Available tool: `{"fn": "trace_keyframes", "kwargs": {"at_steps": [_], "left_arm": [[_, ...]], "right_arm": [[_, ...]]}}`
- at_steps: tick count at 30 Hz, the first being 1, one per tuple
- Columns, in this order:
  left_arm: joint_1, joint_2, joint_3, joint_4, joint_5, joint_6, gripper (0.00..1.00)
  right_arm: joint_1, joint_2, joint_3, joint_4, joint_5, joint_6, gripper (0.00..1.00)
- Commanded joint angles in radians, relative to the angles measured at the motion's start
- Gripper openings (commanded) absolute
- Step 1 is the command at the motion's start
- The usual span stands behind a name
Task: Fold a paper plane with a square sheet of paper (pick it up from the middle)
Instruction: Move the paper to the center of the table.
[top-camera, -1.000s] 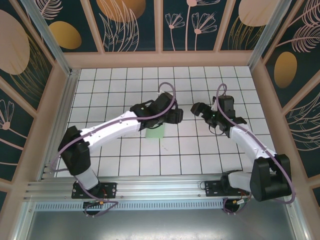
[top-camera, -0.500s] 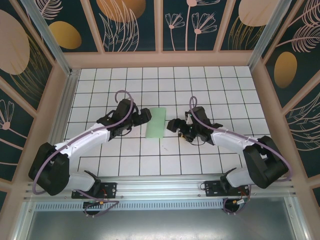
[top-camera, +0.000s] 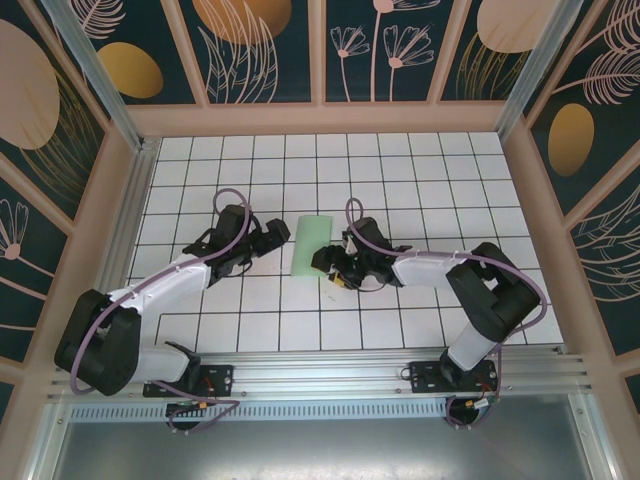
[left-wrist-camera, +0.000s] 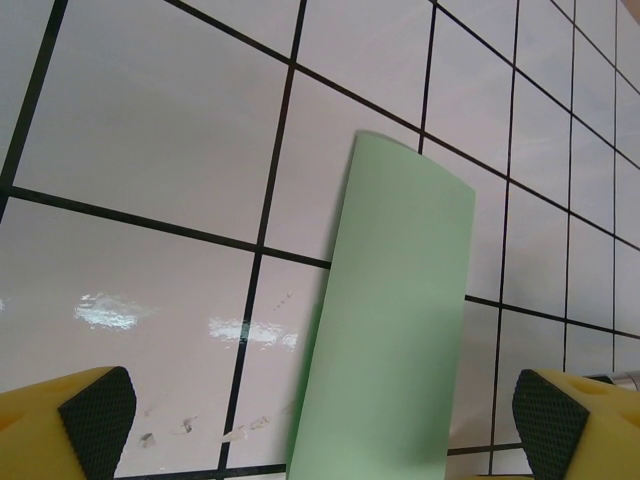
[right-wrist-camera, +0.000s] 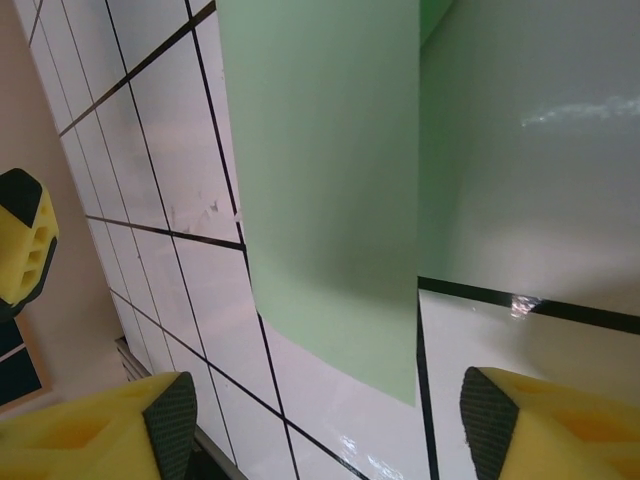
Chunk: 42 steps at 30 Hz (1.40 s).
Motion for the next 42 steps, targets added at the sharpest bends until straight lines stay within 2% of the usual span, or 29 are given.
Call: {"fn": "trace_keyframes", "kwargs": {"at_steps": [1, 15, 18, 21, 22, 26, 30, 39, 42], "left_arm": [[0.010, -0.026, -0.013, 0.031, 0.022, -0.006, 0.98], [0.012, -0.026, -0.029, 0.040, 0.035, -0.010, 0.98], [0.012, -0.024, -0.032, 0.048, 0.044, -0.008, 0.99], [0.012, -0.019, -0.046, 0.088, 0.082, -0.009, 0.98], [0.013, -0.013, -0.051, 0.114, 0.109, -0.011, 0.99], [0.010, 0.022, -0.080, 0.290, 0.262, -0.039, 0.97], [-0.004, 0.089, -0.101, 0.468, 0.368, -0.099, 0.89], [-0.090, 0.292, -0.067, 0.648, 0.443, -0.175, 0.60], [-0.095, 0.309, -0.069, 0.660, 0.433, -0.178, 0.55]], "right_arm": [[0.006, 0.028, 0.032, 0.043, -0.022, 0.028, 0.67], [0.003, 0.020, -0.017, 0.118, -0.038, 0.093, 0.29], [0.003, 0.012, -0.016, 0.088, -0.020, 0.093, 0.19], [0.000, -0.004, 0.002, 0.006, 0.015, 0.069, 0.02], [0.000, -0.010, 0.016, -0.040, 0.031, 0.053, 0.00], [-0.003, -0.032, 0.057, -0.222, 0.046, -0.027, 0.00], [-0.013, -0.062, 0.051, -0.363, 0.023, -0.088, 0.00], [-0.032, -0.073, 0.079, -0.468, 0.006, -0.146, 0.00], [-0.032, -0.051, 0.111, -0.474, 0.003, -0.160, 0.00]]}}
